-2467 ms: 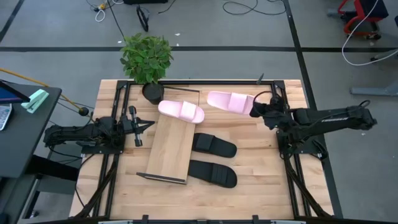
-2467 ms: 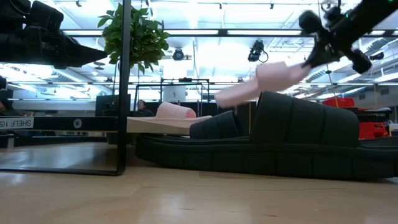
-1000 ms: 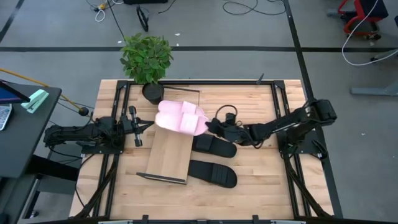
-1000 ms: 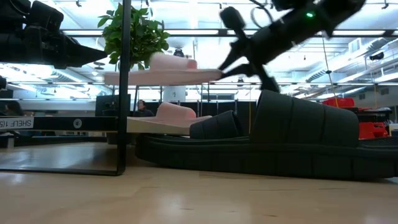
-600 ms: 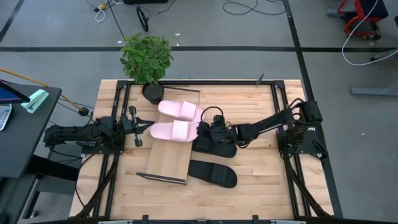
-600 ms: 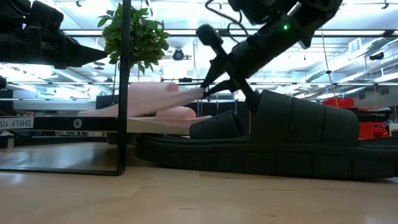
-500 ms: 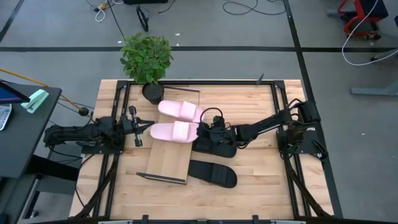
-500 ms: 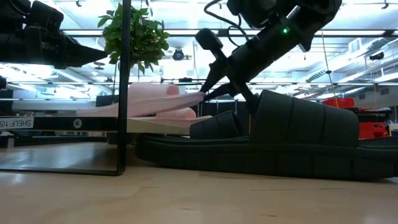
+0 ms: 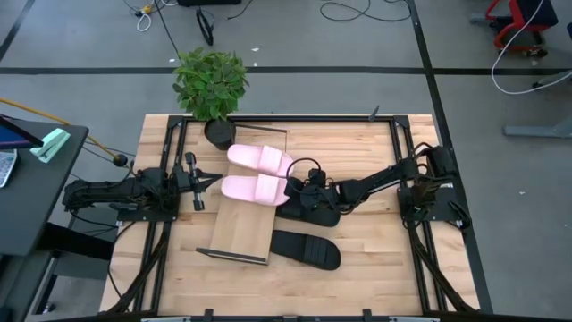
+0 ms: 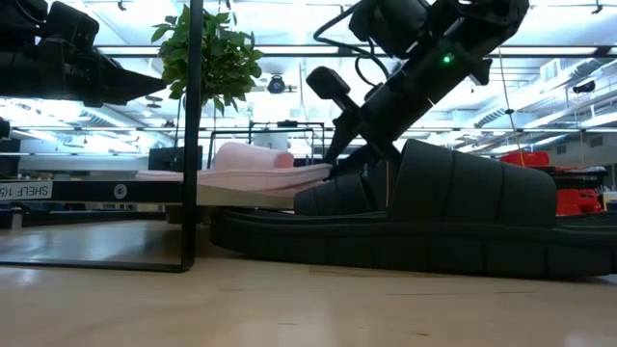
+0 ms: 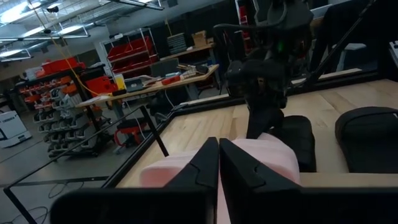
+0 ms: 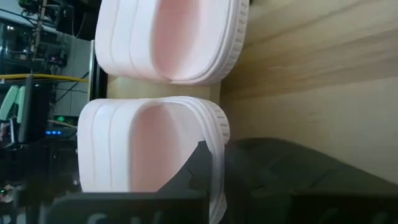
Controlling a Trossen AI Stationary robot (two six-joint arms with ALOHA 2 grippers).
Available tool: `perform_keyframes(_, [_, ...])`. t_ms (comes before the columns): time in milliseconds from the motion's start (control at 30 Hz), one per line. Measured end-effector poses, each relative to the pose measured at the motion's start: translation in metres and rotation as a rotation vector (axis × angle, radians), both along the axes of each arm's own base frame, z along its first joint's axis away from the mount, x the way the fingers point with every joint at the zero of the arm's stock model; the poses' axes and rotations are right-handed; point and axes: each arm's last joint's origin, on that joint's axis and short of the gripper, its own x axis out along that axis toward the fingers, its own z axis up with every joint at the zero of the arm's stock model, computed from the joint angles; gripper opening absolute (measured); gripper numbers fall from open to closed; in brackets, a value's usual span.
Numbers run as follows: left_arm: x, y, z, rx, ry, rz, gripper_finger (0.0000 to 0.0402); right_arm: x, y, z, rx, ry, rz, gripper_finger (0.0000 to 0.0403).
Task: Pick and place slides into the shelf
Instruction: Put the pink slipper on the shelf
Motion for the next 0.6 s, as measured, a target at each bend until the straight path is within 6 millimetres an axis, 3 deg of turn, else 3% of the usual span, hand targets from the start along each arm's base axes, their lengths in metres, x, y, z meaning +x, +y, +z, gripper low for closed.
perform_keyframes(600, [0.001, 0.0, -0.001, -0.001, 0.013, 0.0, 0.0021, 0.001, -0.011, 0.0, -0.029, 0.013, -0.019, 0.0029])
